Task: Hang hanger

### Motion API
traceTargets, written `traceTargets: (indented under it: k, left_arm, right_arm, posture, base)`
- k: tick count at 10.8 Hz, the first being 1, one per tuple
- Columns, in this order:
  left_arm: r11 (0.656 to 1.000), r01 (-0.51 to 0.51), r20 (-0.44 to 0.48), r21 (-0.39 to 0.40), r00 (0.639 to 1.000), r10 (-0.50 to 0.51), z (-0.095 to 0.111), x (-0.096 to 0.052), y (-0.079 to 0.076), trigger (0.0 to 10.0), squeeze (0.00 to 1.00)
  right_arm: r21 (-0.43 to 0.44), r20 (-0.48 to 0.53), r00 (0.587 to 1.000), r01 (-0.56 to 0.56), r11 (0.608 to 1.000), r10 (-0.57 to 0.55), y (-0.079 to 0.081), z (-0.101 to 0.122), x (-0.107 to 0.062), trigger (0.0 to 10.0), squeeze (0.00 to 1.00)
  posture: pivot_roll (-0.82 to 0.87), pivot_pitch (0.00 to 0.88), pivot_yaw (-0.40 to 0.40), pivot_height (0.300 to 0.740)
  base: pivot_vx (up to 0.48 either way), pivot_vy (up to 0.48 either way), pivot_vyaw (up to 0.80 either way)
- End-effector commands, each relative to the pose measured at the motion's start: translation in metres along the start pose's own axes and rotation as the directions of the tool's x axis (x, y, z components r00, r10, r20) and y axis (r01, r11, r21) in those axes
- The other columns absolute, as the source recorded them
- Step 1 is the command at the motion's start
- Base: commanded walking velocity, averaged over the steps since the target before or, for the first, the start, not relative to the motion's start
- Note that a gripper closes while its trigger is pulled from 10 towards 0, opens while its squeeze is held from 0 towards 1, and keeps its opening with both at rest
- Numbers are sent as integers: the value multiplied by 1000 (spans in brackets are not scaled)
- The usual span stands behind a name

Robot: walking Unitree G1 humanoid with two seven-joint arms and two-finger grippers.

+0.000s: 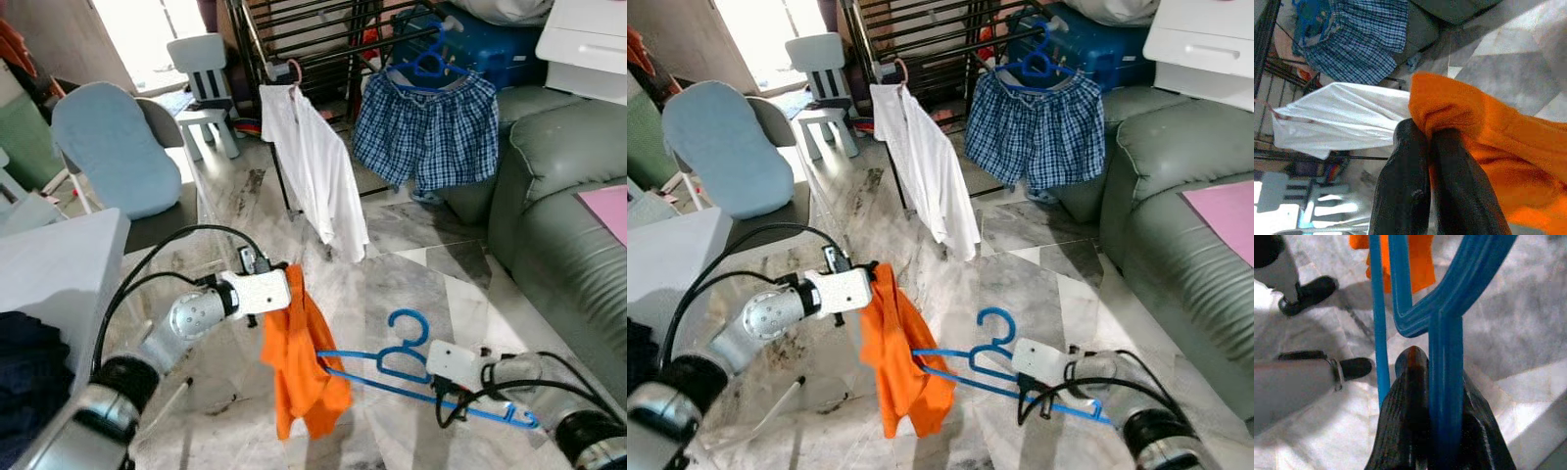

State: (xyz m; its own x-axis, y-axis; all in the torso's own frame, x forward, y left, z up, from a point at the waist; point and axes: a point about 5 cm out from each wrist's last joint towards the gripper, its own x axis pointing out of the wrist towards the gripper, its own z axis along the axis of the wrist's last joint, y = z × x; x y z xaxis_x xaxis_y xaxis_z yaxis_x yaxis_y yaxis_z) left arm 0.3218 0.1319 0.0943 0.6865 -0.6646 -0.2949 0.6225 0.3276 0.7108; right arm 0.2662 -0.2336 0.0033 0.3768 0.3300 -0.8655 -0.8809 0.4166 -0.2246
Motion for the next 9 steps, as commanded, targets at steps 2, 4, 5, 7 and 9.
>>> traceTargets:
  k: [2, 4, 5, 7, 9]
  left_arm:
    - [999, -1, 19, -49, 1000, 2, 7, -3, -1, 10000, 0]
    - [997, -6, 97, -81, 995, 14, 29, 0, 1, 10000, 0]
    - [996, 11, 127, -85, 992, 0, 40, 2, -3, 10000, 0]
    - [998, 26, 72, -53, 997, -22, 33, 1, -13, 10000, 0]
    - [998, -4, 27, -65, 1000, 6, 28, -1, -12, 10000, 0]
  right_arm:
    - [77, -15, 997, 80, 994, -79, -13, 1, -3, 10000, 0]
    - [152, -95, 983, 170, 974, -157, -21, -14, -9, 10000, 0]
    - [224, -97, 973, 226, 948, -209, -26, -15, -10, 10000, 0]
    - [309, -67, 963, 269, 912, -261, -34, -9, -12, 10000, 0]
    - [346, -70, 971, 239, 907, -229, -23, -18, -9, 10000, 0]
  posture:
    - [-117, 0, 127, 740]
    - [-121, 0, 127, 740]
    - [-121, 0, 127, 740]
    - [-123, 0, 129, 740]
    - [-121, 0, 127, 740]
  base:
    - [0, 0, 0]
    - [0, 0, 0]
    - [0, 0, 0]
    - [0, 0, 0]
    - [0, 0, 0]
